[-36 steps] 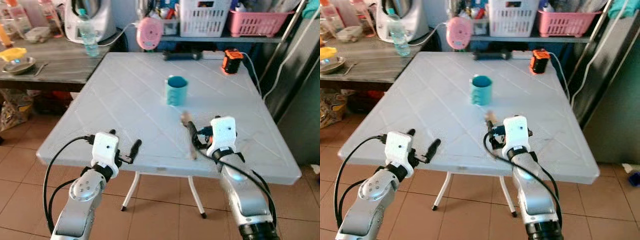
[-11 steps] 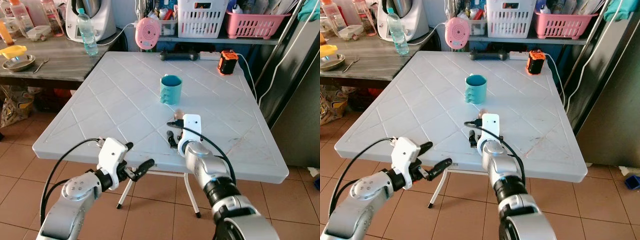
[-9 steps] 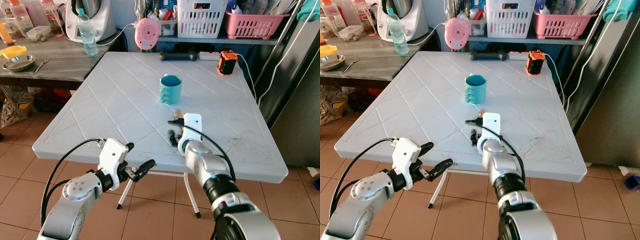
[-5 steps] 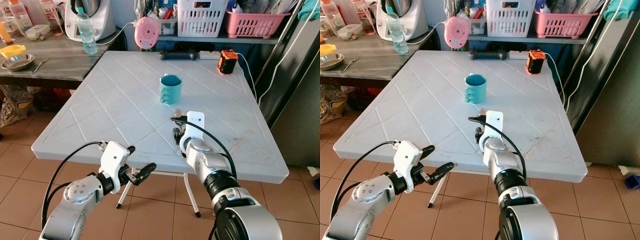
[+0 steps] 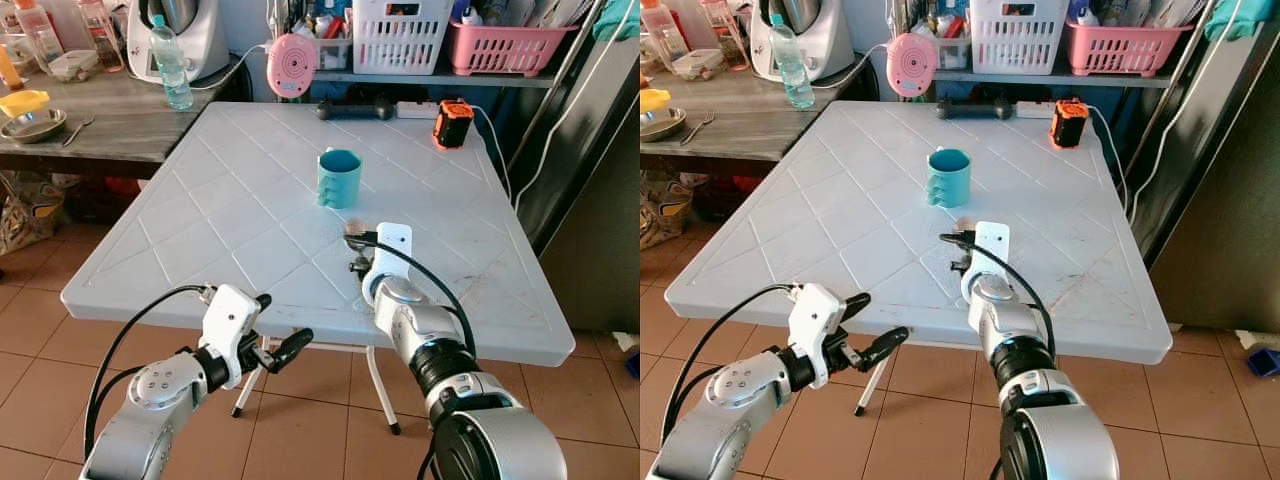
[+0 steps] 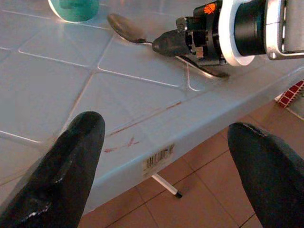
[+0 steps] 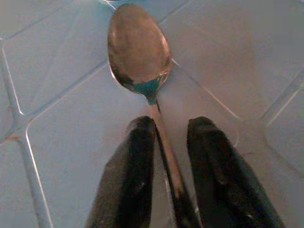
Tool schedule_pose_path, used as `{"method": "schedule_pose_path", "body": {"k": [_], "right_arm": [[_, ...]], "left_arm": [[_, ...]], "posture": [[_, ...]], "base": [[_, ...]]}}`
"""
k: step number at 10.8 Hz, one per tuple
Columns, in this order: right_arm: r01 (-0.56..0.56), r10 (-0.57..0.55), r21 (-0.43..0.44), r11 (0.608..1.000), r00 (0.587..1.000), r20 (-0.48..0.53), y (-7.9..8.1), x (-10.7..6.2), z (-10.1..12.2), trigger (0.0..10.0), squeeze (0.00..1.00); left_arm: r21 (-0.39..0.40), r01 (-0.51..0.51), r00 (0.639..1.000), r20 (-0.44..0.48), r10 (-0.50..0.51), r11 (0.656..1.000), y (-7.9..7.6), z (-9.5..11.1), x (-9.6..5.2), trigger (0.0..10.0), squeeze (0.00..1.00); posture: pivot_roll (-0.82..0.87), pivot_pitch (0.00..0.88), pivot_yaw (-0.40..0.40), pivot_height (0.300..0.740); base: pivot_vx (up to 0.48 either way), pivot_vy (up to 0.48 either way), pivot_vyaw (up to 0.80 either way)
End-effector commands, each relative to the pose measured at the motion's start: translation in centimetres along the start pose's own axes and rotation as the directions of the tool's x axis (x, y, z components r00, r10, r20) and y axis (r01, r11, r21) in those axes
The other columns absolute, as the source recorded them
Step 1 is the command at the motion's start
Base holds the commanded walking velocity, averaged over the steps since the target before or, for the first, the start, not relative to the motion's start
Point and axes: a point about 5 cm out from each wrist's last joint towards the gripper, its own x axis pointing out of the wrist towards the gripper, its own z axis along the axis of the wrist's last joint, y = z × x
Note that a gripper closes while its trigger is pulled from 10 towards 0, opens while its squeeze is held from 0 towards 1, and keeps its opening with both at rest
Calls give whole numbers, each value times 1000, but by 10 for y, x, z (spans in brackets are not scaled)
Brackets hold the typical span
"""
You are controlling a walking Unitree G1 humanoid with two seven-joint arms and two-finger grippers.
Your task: Setting the table
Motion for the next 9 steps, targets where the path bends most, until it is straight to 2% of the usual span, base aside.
{"method": "schedule_pose_path", "body": {"k": [1, 4, 9], "right_arm": [[-5, 5, 4, 1000, 995, -95, 0, 0, -23, 0, 0], [-12, 11, -5, 1000, 992, -125, 0, -2, -32, 0, 0], [18, -20, -15, 1000, 991, -131, -14, -3, -37, 0, 0]], "left_arm": [[19, 5, 1000, 2, -5, 1000, -1, 3, -1, 10000, 0], [16, 8, 1000, -1, -8, 1000, -3, 2, -1, 10000, 0], [21, 11, 1000, -3, -11, 1000, -4, 2, 1, 10000, 0]], "posture": [[112, 27, 15, 740], [107, 31, 17, 740], [98, 36, 21, 740]], "base": [[0, 0, 0], [0, 0, 0], [0, 0, 0]]}}
